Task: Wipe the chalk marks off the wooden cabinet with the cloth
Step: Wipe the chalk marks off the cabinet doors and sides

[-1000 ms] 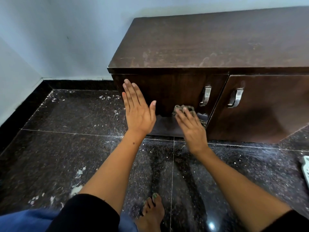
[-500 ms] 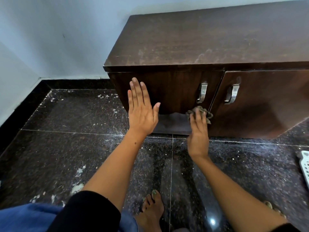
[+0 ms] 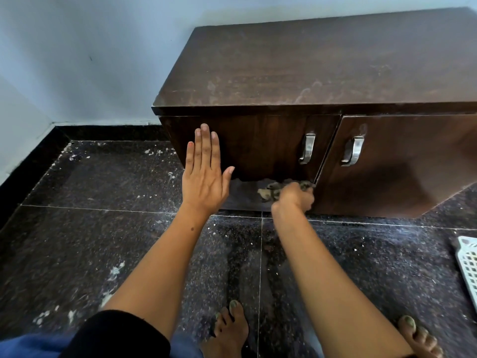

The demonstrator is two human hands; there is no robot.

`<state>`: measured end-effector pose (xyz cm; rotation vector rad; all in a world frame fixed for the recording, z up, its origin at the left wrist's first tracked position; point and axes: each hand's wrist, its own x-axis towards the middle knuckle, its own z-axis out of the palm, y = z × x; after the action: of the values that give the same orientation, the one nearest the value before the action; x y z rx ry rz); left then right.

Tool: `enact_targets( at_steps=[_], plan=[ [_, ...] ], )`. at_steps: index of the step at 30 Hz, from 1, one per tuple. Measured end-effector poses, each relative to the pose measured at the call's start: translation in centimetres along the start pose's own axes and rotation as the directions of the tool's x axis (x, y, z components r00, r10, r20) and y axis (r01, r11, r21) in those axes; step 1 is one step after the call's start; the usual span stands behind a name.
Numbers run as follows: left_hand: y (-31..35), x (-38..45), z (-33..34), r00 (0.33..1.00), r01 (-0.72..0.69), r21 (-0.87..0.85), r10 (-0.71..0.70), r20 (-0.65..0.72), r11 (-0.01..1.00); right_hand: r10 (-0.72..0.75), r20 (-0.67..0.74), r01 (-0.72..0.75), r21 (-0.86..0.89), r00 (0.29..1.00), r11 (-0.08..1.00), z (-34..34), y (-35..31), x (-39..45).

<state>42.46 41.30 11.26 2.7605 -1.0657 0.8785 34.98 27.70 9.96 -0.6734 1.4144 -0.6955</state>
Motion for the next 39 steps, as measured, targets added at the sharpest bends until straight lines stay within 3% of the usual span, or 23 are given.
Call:
enact_targets(
  at_steps=[2, 7, 14, 20, 26, 32, 39],
  plan=[
    [-0.2, 0.0, 0.1, 1.000, -0.006, 0.010, 0.006, 0.000, 1.000, 0.047, -0.008, -0.047, 0.021, 0.999, 0.999, -0.3, -0.4, 0.9],
    [-0.1, 0.2, 0.4, 1.000, -0.001, 0.005, 0.001, 0.005, 1.000, -0.152, 0.230, 0.118, 0.154, 0.961, 0.981, 0.0, 1.1, -1.8],
    [-0.8, 0.0, 0.2, 0.999, -0.038, 0.022, 0.038, -0.008, 0.999, 0.176, 0.138, -0.189, 0.087, 0.975, 0.978, -0.4, 0.5, 2.1],
    [-1.7, -0.1, 0.3, 0.997, -0.082, 0.038, 0.082, 0.006, 0.996, 0.090, 0.352, -0.168, 0.198, 0.932, 0.966, 0.7, 1.1, -0.1],
    [-1.5, -0.1, 0.0, 0.998, -0.061, 0.021, 0.061, 0.019, 0.998, 0.246, 0.254, -0.270, 0.061, 0.935, 0.961, 0.2, 1.0, 1.8],
    [-1.3, -0.1, 0.1, 0.999, -0.047, 0.005, 0.047, 0.008, 0.999, 0.155, 0.310, -0.167, 0.011, 0.938, 0.986, 0.6, 1.8, 0.9],
    [-0.9, -0.1, -0.3, 0.999, -0.023, 0.001, 0.023, 0.036, 1.000, 0.258, 0.201, -0.253, -0.052, 0.945, 0.966, -1.3, 2.2, 4.6]
  ],
)
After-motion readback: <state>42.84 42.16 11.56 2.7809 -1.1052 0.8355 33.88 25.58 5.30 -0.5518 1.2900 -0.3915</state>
